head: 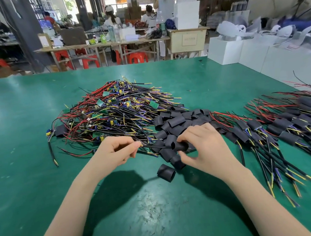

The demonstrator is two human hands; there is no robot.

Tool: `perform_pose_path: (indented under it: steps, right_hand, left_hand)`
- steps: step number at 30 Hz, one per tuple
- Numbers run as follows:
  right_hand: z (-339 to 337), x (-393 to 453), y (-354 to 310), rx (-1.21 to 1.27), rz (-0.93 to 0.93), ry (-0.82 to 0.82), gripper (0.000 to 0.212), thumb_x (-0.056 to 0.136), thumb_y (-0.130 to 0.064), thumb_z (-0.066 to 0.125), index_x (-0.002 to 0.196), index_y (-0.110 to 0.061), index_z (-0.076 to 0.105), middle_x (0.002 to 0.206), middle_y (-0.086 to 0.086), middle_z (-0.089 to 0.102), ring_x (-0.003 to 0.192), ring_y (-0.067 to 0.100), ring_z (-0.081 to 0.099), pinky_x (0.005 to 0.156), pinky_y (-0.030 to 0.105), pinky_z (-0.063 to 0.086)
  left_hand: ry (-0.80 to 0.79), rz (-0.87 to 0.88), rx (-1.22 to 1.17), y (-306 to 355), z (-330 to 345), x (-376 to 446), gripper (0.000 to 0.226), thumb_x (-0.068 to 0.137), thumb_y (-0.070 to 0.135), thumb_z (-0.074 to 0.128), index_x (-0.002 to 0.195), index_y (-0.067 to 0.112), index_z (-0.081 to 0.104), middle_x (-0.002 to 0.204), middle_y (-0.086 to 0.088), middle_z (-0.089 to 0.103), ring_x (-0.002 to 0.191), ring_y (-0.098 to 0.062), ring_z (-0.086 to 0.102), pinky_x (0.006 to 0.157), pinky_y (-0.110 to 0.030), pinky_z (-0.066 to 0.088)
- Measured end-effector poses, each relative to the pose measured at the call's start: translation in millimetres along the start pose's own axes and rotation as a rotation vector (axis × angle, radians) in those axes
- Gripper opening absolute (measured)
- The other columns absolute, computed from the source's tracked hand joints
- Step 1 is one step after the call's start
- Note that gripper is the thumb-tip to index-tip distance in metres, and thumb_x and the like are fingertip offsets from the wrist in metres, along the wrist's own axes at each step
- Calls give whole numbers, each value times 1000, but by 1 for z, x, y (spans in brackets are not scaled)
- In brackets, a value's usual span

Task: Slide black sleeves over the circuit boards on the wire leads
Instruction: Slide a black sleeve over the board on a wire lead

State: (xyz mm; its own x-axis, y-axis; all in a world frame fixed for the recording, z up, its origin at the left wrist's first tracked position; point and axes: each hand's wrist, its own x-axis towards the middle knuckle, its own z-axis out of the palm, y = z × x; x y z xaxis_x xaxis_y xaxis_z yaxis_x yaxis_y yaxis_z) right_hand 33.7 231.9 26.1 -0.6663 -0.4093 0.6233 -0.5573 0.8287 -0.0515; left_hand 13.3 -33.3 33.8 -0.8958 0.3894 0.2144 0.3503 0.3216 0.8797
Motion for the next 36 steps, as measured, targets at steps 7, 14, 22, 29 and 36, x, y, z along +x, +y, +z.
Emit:
perform_pose_path:
  steps: [7, 14, 22, 29, 36]
  right_hand:
    - [5, 1, -19, 179, 48, -80, 18, 74, -23, 69, 89, -14, 64, 83, -1, 60, 69, 25, 55, 67, 36, 47]
    - [-5, 0, -5, 262, 163, 15, 17, 72, -16, 69, 88, -11, 63, 80, 1, 56, 67, 24, 53, 67, 40, 48]
    - [-1, 1, -13, 146, 83, -25, 22, 74, -25, 71, 93, -15, 66, 84, -1, 61, 69, 20, 54, 67, 34, 43]
    - [3, 0, -16, 294, 94, -31, 24, 77, -19, 72, 98, -13, 64, 93, -1, 58, 77, 18, 57, 67, 38, 51]
    - [7, 0, -19, 347, 55, 13, 25, 77, -15, 70, 102, -11, 65, 99, 0, 59, 85, 18, 61, 69, 37, 52]
  left_hand:
    - [-54, 138, 159, -1, 40, 2, 13, 90, 38, 65, 95, 26, 66, 79, 2, 64, 68, -22, 55, 63, -30, 44]
    - [24, -11, -82, -1, 32, 5, 33, 83, 4, 73, 111, 19, 64, 108, 2, 70, 96, -15, 64, 86, -24, 51]
    - [57, -29, -194, 2, 36, 4, 22, 78, -4, 74, 94, 11, 71, 90, 1, 75, 85, -7, 68, 82, -18, 52]
    - [13, 5, -189, 0, 40, 4, 18, 82, 1, 72, 96, 12, 71, 84, 3, 71, 79, -13, 63, 78, -27, 53]
    - [28, -32, -349, -6, 39, 6, 10, 83, 7, 69, 93, 4, 67, 73, -7, 69, 65, -17, 64, 67, -22, 53]
